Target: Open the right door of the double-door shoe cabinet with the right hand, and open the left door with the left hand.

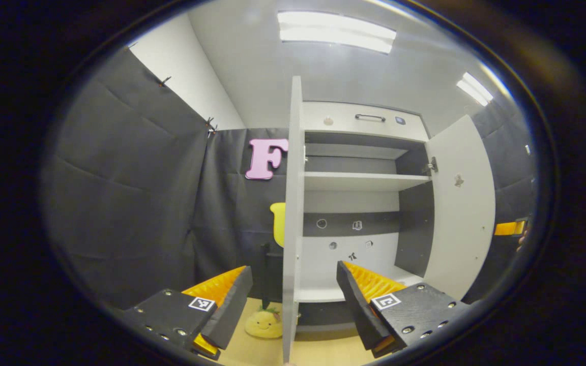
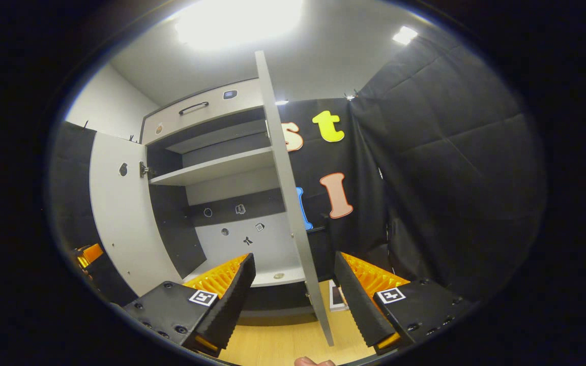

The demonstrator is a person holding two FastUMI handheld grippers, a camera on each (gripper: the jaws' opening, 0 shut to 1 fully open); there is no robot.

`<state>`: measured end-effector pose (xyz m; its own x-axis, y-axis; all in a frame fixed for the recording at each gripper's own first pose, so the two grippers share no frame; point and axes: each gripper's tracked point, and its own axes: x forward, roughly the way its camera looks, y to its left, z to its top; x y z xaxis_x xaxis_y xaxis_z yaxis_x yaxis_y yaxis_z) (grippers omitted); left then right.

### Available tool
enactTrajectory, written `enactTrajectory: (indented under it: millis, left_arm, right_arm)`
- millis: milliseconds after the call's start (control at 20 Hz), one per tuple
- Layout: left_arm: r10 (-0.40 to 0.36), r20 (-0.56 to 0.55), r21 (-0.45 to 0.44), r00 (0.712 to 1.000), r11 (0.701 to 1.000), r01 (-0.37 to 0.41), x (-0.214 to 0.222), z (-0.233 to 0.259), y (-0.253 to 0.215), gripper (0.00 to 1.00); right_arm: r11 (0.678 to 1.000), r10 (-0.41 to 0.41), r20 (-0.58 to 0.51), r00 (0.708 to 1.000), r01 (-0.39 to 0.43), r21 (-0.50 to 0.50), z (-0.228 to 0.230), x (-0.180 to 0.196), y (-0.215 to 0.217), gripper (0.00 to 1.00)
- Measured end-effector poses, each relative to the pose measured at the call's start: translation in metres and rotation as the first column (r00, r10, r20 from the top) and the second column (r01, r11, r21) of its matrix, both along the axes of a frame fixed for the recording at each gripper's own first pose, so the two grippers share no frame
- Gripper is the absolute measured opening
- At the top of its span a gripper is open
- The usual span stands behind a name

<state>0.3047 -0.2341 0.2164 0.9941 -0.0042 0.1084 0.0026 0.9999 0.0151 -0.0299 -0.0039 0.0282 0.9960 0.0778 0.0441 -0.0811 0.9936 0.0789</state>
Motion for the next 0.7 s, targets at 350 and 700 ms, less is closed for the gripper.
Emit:
enactTrajectory:
  millis: [350, 700]
  left_arm:
    - [-0.026, -0.06, -0.04, 0.998, 0.999, 0.024, -0.011, -0.026, -0.013, 0.96]
    - [-0.02, -0.112, 0.06, 0.993, 0.998, 0.027, -0.029, -0.067, -0.013, 0.96]
  right_arm:
    - [0.999, 0.02, -0.04, 0.999, -0.021, -0.027, -0.039, -0.001, 0.02, 0.98]
    - [0.991, -0.002, -0.059, 0.998, -0.006, -0.134, -0.077, 0.004, 0.009, 0.98]
